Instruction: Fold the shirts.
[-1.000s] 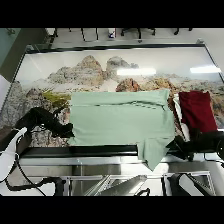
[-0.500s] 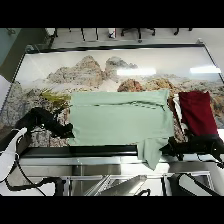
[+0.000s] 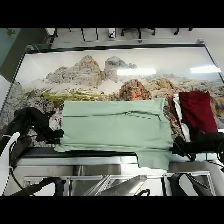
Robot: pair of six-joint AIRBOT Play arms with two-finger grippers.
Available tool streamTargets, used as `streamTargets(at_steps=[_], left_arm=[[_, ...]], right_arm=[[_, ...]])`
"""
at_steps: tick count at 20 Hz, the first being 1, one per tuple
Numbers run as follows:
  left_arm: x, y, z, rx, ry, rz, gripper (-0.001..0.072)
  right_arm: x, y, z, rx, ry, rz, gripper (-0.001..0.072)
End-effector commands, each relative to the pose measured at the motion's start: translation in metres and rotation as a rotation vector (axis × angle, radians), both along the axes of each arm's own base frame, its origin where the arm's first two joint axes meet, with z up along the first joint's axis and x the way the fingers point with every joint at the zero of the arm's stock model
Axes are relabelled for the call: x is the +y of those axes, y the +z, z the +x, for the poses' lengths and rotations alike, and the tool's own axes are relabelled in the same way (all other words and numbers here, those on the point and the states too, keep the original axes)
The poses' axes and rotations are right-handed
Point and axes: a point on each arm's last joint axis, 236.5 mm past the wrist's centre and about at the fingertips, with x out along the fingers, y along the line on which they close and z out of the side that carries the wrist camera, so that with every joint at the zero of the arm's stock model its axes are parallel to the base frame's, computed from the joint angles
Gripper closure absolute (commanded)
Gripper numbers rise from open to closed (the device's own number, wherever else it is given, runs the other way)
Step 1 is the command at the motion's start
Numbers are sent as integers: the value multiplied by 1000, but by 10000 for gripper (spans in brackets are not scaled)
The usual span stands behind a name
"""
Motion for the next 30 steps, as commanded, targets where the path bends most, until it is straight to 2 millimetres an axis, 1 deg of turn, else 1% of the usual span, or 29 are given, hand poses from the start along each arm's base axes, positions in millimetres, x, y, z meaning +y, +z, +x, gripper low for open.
streamTargets(at_steps=[1,3,4,5,6,8,10,11,13,15,16,17,19,21,24,27,29,30], left_arm=[[10,18,16,-104,-3,56,694],[-1,31,46,-208,24,11,694],[-6,38,63,-264,36,-8,694],[-11,46,84,-317,51,-34,694],[-12,53,101,-346,55,-43,694],[-10,56,126,-358,52,-43,694],[-9,51,148,-358,46,-40,694],[-8,47,159,-356,47,-40,694],[-6,38,179,-351,47,-41,694],[-5,26,196,-343,46,-42,694],[-5,19,204,-337,44,-43,694],[-5,10,212,-329,45,-45,694],[-4,-3,219,-300,43,-47,694],[-4,-12,224,-276,40,-50,694],[-5,-14,233,-288,37,-51,693],[-9,-8,239,-308,25,-51,694],[-10,-4,238,-300,21,-53,694],[-10,-2,236,-288,19,-55,694]], right_arm=[[3,30,41,-199,-5,17,690],[-1,54,86,-349,-25,3,690],[-3,63,104,-395,-14,-21,690],[0,72,124,-444,19,-47,690],[5,78,143,-475,43,-66,690],[14,88,186,-534,86,-97,690],[26,92,222,-560,124,-99,690],[32,90,238,-564,139,-96,690],[41,80,264,-549,155,-84,690],[45,64,279,-524,168,-74,690],[45,56,283,-509,170,-70,690],[44,47,283,-487,163,-68,690],[38,32,281,-458,176,-92,690],[32,28,281,-455,181,-115,690],[24,28,286,-471,162,-136,690],[24,28,286,-471,166,-141,690],[24,28,286,-475,175,-143,689],[24,28,286,-479,184,-145,673]])
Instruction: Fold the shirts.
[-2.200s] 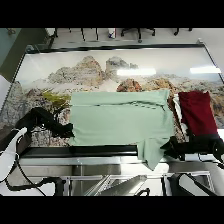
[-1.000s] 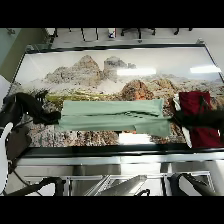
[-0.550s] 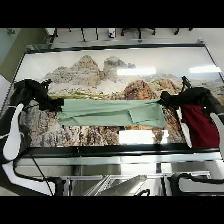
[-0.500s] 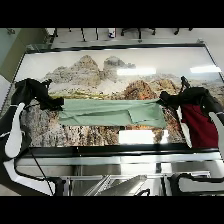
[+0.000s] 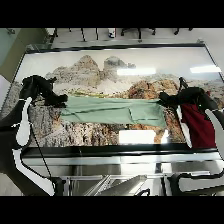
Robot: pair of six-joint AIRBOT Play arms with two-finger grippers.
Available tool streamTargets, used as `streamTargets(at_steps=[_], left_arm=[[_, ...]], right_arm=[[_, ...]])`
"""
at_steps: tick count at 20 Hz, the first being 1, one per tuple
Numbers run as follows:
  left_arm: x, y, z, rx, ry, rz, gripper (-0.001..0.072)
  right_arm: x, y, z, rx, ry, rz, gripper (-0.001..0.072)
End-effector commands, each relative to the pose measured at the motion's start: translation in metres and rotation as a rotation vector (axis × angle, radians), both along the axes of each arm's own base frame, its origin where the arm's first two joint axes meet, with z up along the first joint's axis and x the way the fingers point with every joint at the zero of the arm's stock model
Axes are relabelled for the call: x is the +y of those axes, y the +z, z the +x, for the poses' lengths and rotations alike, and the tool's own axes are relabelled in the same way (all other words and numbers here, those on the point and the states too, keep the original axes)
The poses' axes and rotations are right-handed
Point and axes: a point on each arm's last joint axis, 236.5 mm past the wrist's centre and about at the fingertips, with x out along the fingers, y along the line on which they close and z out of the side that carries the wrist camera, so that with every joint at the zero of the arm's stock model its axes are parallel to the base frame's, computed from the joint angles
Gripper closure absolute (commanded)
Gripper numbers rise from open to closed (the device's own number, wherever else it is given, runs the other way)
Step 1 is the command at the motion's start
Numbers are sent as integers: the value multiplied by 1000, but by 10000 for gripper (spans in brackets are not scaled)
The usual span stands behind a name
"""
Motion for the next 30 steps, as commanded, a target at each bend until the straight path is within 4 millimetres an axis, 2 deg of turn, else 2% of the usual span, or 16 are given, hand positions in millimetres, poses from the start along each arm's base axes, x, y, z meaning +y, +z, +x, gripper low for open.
streamTargets(at_steps=[1,2,3,4,6,10,13,16,19,24,25,26,27,28,29,30], left_arm=[[-1,4,-3,20,-8,-2,691],[-2,4,-6,33,-11,-3,523],[-4,4,-9,47,-17,-5,198],[-6,5,-12,56,-24,-5,6],[-7,5,-14,66,-28,-7,6],[-7,5,-19,89,-31,-8,5],[-7,6,-23,106,-34,-9,4],[5,20,-22,106,-37,20,5],[29,55,-11,67,-16,64,6],[37,104,-2,10,38,45,6],[29,111,1,-19,36,17,7],[14,116,6,-54,27,-29,9],[-3,122,11,-95,26,-81,112],[-16,126,16,-132,22,-121,408],[-29,130,20,-166,15,-147,686],[-41,132,25,-192,17,-164,694]], right_arm=[[-1,-1,1,-10,15,-14,529],[-1,0,1,-10,18,-14,357],[-2,1,-1,-10,40,-17,279],[-3,4,-4,2,56,-12,202],[-9,11,-16,50,83,18,45],[-18,0,-52,182,156,98,5],[-10,-17,-65,235,223,140,5],[-4,-30,-67,254,236,169,5],[-3,-40,-64,259,223,175,5],[7,-54,-46,207,217,170,13],[9,-59,-43,201,212,161,123],[11,-63,-41,199,213,154,312],[14,-65,-40,201,220,153,437],[16,-66,-39,201,226,153,608],[17,-66,-37,199,228,151,690],[18,-64,-36,193,233,149,690]])
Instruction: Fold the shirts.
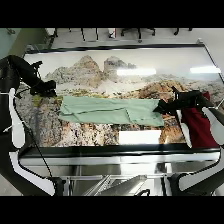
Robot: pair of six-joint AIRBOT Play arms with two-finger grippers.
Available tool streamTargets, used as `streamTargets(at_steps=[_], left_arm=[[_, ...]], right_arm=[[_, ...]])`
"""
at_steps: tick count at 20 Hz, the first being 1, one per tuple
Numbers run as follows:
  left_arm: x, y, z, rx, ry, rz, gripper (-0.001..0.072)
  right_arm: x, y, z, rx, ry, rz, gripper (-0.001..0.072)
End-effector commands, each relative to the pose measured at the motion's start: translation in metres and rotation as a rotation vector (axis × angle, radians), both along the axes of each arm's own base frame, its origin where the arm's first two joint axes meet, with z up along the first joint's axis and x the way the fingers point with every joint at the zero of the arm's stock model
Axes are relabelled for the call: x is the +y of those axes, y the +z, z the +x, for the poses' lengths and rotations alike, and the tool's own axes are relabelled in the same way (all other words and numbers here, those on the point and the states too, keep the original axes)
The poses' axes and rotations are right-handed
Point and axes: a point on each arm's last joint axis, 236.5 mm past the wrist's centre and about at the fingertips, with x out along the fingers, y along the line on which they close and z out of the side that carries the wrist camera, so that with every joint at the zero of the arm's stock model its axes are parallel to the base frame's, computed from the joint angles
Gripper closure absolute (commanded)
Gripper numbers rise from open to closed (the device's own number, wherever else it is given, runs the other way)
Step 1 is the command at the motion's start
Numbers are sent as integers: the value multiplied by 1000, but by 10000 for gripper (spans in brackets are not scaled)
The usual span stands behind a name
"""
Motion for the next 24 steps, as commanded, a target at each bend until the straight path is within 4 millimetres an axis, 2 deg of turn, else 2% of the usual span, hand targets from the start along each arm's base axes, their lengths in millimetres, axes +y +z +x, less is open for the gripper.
streamTargets(at_steps=[1,2,4,6,8,10,12,14,16,17,20,22,24], left_arm=[[-49,17,17,-107,3,-118,694],[-72,18,19,-122,-24,-154,694],[-119,12,22,-160,-85,-179,694],[-174,-5,25,-215,-139,-192,694],[-237,-30,23,-273,-196,-216,694],[-297,-56,13,-296,-262,-238,694],[-353,-81,-2,-302,-344,-252,694],[-397,-105,-23,-270,-427,-258,694],[-423,-127,-40,-228,-487,-256,694],[-432,-134,-46,-205,-497,-256,694],[-444,-148,-57,-167,-493,-257,694],[-442,-139,-57,-162,-472,-281,694],[-429,-110,-48,-165,-443,-310,694]], right_arm=[[3,1,8,-25,11,-15,691],[2,8,10,-39,14,-16,691],[0,38,18,-99,23,-20,691],[2,84,26,-184,55,-23,692],[7,138,27,-265,88,-22,691],[20,188,19,-351,140,-24,692],[34,226,10,-430,175,-33,691],[42,261,5,-508,180,-48,691],[45,290,4,-576,182,-63,691],[45,297,4,-585,173,-61,691],[51,297,-4,-559,199,-47,691],[52,297,-4,-558,201,-45,691],[52,297,-4,-551,192,-42,691]])
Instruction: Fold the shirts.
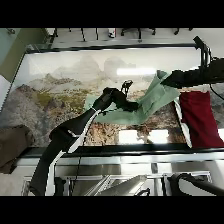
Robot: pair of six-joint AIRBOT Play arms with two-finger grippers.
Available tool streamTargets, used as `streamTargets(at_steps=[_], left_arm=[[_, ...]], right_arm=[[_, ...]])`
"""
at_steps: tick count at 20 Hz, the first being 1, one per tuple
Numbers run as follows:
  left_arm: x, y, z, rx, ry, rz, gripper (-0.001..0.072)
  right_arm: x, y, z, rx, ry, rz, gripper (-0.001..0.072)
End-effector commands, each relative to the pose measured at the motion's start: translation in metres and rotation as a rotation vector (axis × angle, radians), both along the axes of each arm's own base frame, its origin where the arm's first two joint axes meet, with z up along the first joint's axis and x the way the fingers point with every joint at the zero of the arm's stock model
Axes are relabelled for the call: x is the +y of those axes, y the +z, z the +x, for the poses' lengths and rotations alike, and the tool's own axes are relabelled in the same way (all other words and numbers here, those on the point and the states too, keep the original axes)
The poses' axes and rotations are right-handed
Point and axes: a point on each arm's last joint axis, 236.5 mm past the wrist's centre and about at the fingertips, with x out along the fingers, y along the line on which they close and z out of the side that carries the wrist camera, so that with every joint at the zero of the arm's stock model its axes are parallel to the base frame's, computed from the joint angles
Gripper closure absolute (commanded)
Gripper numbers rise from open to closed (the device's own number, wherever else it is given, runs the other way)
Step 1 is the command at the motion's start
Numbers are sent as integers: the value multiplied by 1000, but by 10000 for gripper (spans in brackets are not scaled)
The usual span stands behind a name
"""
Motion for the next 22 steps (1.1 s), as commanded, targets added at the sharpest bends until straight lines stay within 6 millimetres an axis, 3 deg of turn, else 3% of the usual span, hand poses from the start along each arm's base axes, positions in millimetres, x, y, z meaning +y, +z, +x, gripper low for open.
streamTargets(at_steps=[1,3,6,8,10,12,13,14,15,16,17,19,22], left_arm=[[20,45,9,20,25,-34,694],[68,102,24,-9,20,-35,694],[184,206,47,-106,153,-49,694],[261,273,51,-219,298,-75,694],[325,322,38,-314,426,-84,694],[370,349,18,-384,510,-71,694],[386,353,8,-407,533,-58,694],[398,354,0,-414,561,-50,694],[406,351,-8,-420,576,-40,694],[410,346,-15,-422,583,-33,694],[412,340,-21,-423,593,-32,694],[412,329,-29,-436,602,-30,694],[412,320,-39,-453,630,-39,694]], right_arm=[[3,3,-3,10,-3,9,691],[11,5,-5,19,5,22,691],[53,14,3,-16,24,76,691],[110,10,12,-61,67,106,691],[189,-9,22,-99,107,147,691],[277,-44,32,-182,93,178,686],[316,-64,34,-231,65,190,582],[351,-85,31,-276,35,200,377],[378,-104,23,-301,36,198,364],[396,-123,13,-322,67,170,294],[399,-135,9,-324,95,140,71],[374,-137,14,-256,136,99,32],[291,-111,41,-154,132,54,43]])
